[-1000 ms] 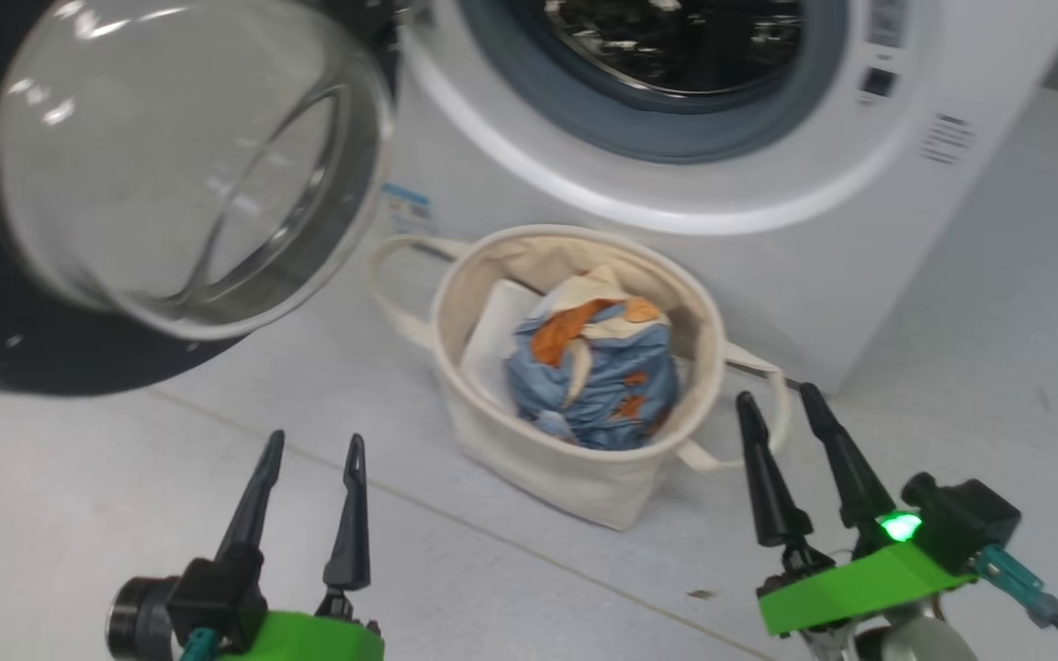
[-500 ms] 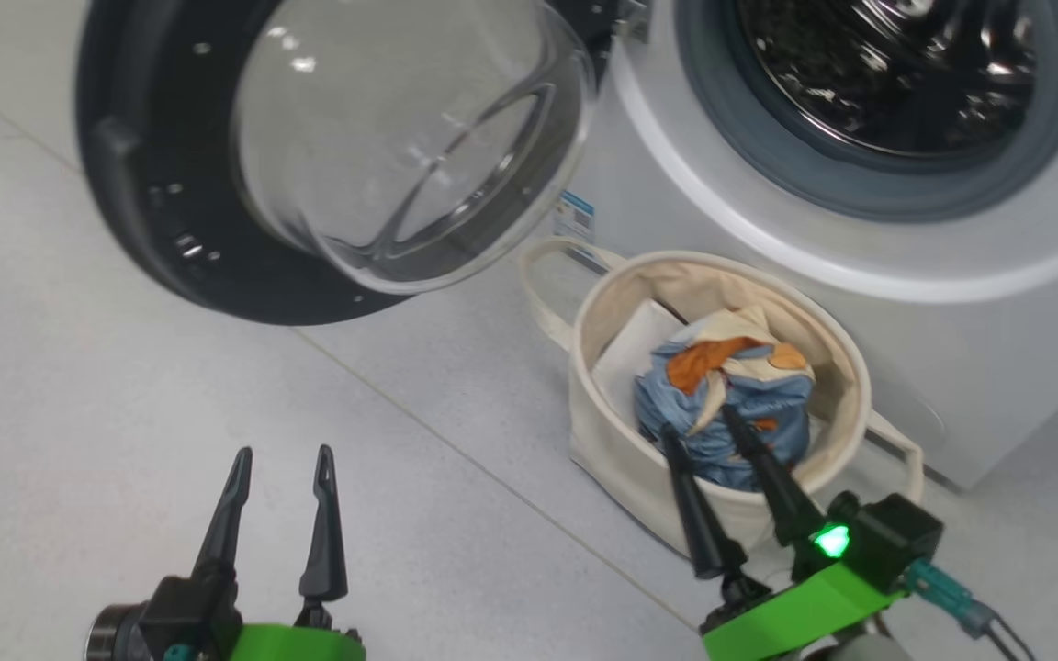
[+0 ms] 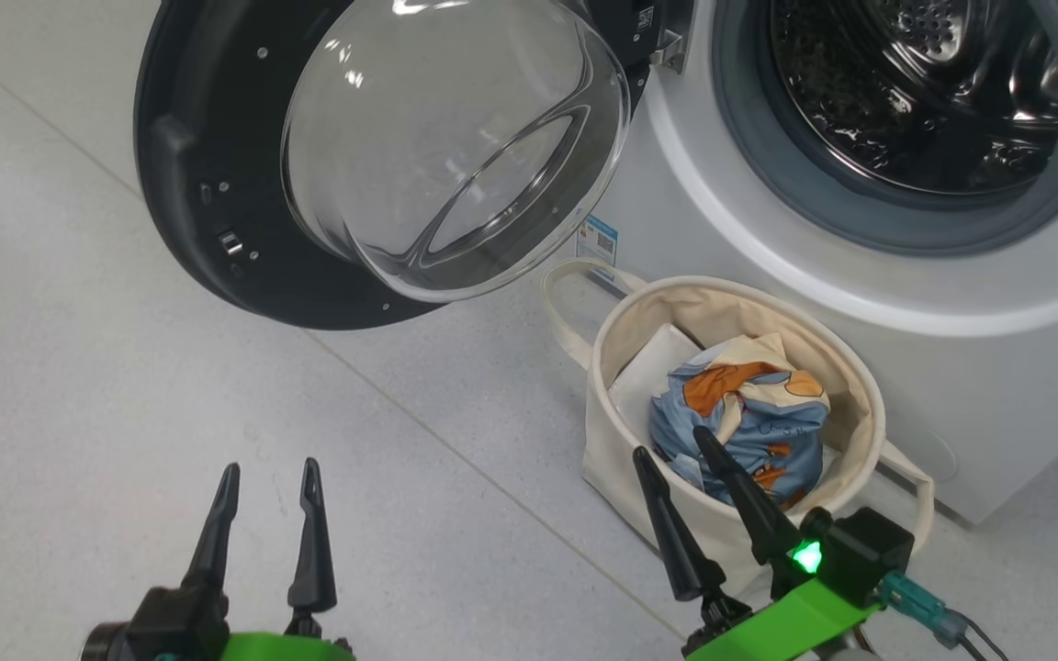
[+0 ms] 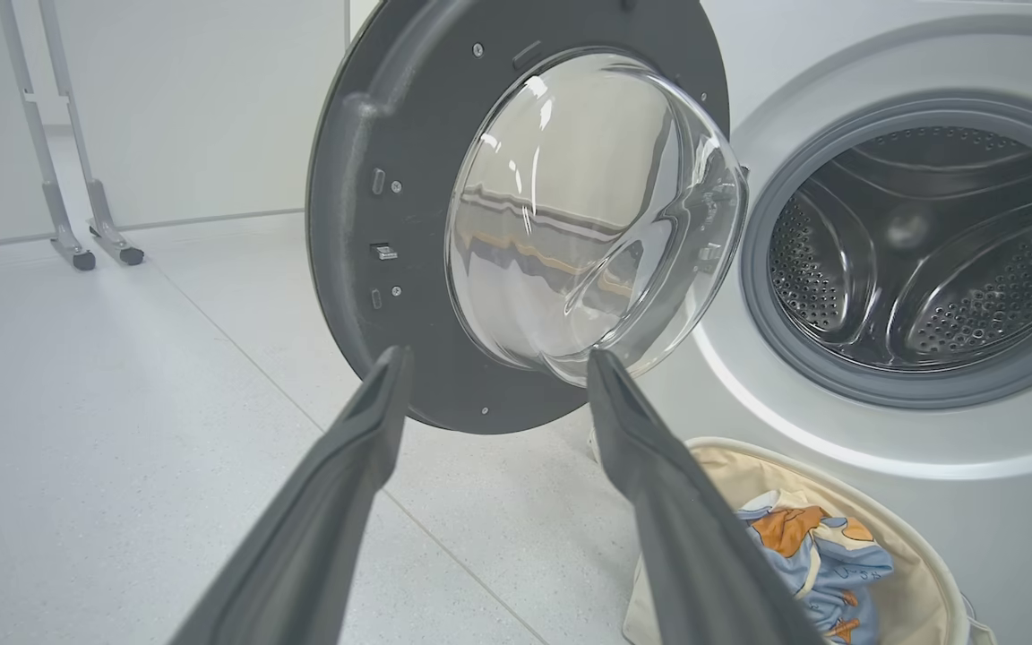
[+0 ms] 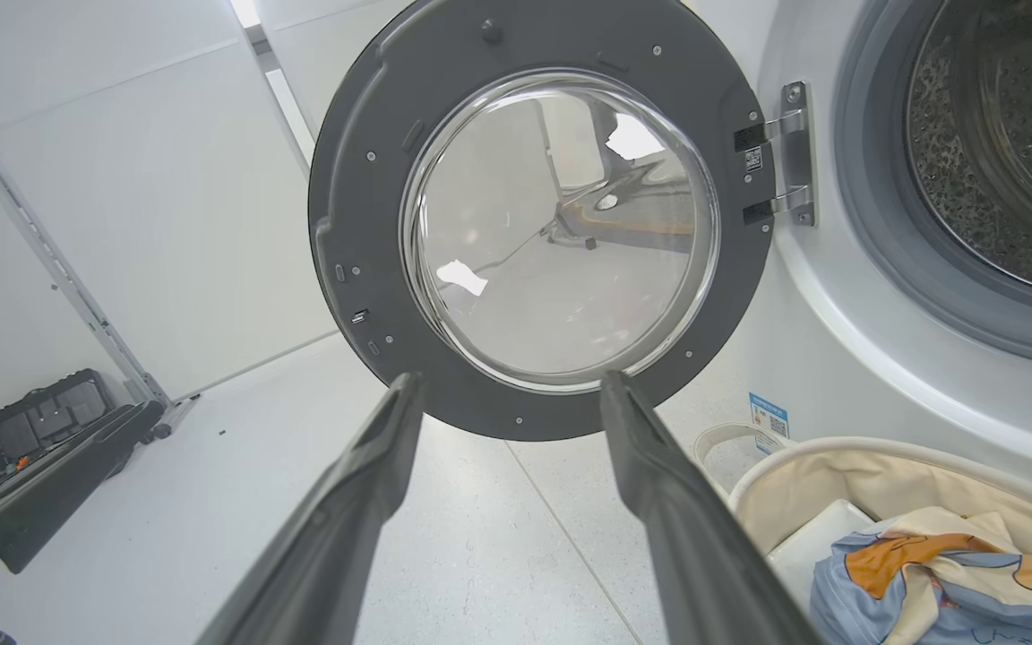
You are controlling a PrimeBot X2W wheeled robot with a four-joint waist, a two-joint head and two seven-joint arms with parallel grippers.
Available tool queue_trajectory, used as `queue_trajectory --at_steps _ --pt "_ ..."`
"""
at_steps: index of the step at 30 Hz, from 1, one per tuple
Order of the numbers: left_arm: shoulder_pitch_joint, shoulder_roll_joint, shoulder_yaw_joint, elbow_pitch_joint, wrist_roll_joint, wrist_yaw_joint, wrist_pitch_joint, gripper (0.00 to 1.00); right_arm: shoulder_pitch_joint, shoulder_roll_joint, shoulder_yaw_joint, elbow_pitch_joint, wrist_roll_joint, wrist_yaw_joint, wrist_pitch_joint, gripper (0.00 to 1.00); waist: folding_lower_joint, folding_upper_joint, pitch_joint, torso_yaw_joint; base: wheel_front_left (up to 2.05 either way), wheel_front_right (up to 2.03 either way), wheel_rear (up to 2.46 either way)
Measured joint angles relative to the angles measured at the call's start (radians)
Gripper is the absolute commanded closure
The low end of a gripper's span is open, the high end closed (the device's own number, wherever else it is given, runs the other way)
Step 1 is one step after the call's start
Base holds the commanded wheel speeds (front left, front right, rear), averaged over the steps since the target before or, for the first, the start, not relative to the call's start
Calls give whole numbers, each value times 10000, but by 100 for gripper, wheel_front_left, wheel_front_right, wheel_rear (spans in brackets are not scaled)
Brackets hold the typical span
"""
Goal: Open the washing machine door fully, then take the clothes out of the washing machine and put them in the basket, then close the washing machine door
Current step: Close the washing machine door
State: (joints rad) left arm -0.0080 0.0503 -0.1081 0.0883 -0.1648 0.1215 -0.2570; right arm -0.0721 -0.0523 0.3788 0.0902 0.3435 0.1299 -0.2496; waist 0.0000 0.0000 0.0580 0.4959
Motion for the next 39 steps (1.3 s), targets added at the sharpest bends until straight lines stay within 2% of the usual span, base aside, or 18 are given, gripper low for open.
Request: queue_trajectory --at_steps 20,24,25,26,30,33,36,39 --pt "77 0 284 -153 0 -224 0 0 188 2 67 105 0 0 0 0 0 0 -83 -39 0 0 0" --pt "77 0 384 -330 -21 -437 0 0 188 2 61 104 0 0 0 0 0 0 -54 -34 0 0 0" --pt "77 -2 454 -428 -88 -500 0 39 188 2 61 105 0 0 0 0 0 0 -35 -28 0 0 0" --pt "76 -2 556 -543 -173 -629 0 100 187 2 61 105 0 0 0 0 0 0 -15 -25 0 0 0" --pt "70 -2 1423 -1168 -763 -1197 0 100 178 2 31 144 -115 0 0 0 0 0 140 -39 0 0 0" --pt "63 165 2207 -1534 -1490 -1862 0 100 173 2 -40 244 -311 0 0 0 0 0 333 -55 0 0 0" --pt "42 765 2941 -1900 -2412 -2196 6 100 143 0 -173 293 -497 0 0 0 0 0 574 -66 0 0 0" --pt "-192 1588 3958 -2362 -3726 -2293 447 100 109 -2 -270 351 -621 0 0 0 0 0 802 -85 0 0 0"
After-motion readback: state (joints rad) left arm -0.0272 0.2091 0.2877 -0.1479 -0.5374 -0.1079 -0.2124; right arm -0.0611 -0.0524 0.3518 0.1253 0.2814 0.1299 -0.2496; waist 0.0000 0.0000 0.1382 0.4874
